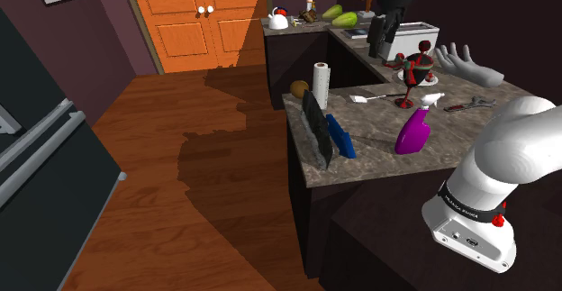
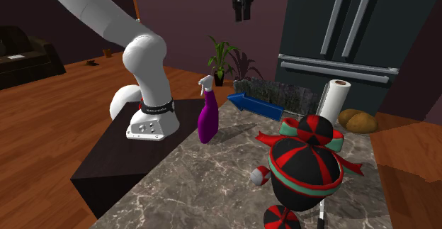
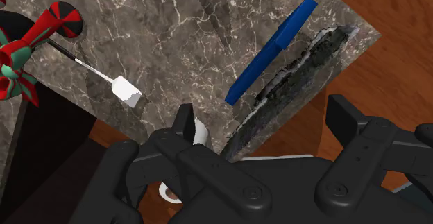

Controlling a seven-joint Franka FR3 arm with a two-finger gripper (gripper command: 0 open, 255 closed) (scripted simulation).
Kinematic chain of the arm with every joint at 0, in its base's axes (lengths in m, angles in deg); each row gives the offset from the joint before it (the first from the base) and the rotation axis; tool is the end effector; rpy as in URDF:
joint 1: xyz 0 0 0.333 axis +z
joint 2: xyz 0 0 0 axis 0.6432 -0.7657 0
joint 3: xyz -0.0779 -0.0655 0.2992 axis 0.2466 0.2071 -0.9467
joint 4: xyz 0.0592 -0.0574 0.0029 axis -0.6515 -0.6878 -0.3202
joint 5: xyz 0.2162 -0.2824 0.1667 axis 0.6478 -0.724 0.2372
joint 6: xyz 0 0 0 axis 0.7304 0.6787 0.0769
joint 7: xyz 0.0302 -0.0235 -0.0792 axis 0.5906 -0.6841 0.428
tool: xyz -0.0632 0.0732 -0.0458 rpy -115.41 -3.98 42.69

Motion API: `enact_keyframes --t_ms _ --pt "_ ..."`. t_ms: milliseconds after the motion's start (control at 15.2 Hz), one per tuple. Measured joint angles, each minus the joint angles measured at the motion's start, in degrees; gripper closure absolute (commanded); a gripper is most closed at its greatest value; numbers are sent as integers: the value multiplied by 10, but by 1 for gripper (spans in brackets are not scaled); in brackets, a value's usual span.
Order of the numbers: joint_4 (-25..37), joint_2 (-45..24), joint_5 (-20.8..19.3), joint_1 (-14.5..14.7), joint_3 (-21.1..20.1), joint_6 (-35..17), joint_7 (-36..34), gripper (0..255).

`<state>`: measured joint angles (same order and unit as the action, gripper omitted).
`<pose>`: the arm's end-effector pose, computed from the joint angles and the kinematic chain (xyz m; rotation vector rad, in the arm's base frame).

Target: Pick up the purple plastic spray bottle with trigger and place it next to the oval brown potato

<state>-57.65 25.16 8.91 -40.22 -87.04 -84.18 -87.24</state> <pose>0.3220 0.0122 0.5922 2.9966 0.1272 0.1173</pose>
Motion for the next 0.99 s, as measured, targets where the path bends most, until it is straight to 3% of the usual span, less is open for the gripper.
enact_keyframes --t_ms 132,396,660,990 --pt "-12 13 0 3 7 -4 11 0" --pt "-113 119 -5 20 63 -36 96 0" --pt "-207 231 -28 25 142 -55 199 0" --pt "-300 359 -88 -7 277 -50 347 0"
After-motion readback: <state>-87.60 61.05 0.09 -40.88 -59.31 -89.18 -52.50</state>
